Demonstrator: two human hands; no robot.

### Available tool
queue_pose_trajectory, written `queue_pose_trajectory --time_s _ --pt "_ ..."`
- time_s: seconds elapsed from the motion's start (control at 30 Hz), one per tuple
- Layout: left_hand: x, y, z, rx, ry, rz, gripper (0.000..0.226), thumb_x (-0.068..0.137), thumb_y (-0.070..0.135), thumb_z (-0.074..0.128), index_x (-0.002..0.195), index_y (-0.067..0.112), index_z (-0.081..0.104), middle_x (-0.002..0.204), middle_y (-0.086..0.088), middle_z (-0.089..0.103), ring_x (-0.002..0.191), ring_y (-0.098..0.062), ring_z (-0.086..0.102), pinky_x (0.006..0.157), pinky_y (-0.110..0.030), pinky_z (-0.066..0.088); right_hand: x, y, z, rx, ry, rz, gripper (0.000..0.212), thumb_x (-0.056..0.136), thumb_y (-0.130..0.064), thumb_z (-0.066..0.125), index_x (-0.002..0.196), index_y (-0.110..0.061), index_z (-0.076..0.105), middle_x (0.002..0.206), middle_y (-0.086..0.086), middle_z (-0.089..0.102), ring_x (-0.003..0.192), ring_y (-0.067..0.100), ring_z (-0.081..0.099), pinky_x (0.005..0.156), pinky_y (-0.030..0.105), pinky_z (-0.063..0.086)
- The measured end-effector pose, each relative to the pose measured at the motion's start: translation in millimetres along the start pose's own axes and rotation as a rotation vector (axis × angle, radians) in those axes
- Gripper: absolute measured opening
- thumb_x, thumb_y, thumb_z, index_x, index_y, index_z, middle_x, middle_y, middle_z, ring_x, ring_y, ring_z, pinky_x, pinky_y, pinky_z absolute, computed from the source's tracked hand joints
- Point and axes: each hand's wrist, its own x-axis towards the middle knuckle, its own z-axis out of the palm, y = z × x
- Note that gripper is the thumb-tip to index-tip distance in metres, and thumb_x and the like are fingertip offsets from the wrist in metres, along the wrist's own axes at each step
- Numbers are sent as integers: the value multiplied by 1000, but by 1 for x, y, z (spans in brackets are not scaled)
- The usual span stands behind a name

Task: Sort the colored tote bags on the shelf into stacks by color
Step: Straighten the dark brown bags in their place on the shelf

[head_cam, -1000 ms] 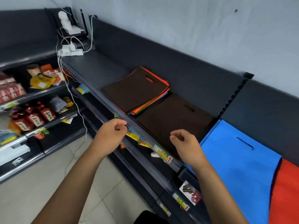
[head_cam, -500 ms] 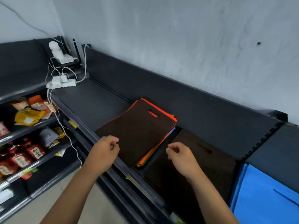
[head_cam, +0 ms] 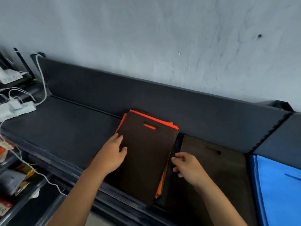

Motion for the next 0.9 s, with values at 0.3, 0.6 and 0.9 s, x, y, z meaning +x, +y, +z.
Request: queue_pose_trajectory --time_s 0.3,0.6,0.9 --pt "25 -15 -13 363 -458 174 80 107 57 36 166 11 9 173 -7 -10 160 -28 -7 129 -46 8 -10 -4 36 94 189 108 21 103 -26 68 124 -24 69 105 -3 74 93 14 72 79 32 61" --pt "33 -37 -32 413 -403 338 65 108 51 38 164 20 23 173 -6 11 160 -29 9 129 -51 10 -21 -5 49 271 526 185 40 92 -25 79 129 -13 70 106 3 81 89 22 80 82 42 65" --pt "32 -34 -32 245 -321 338 62 107 44 45 161 19 27 167 -3 30 150 -24 36 123 -44 31 -42 -13 53 217 571 228 22 95 -21 77 115 -18 69 102 3 79 90 25 77 82 47 65"
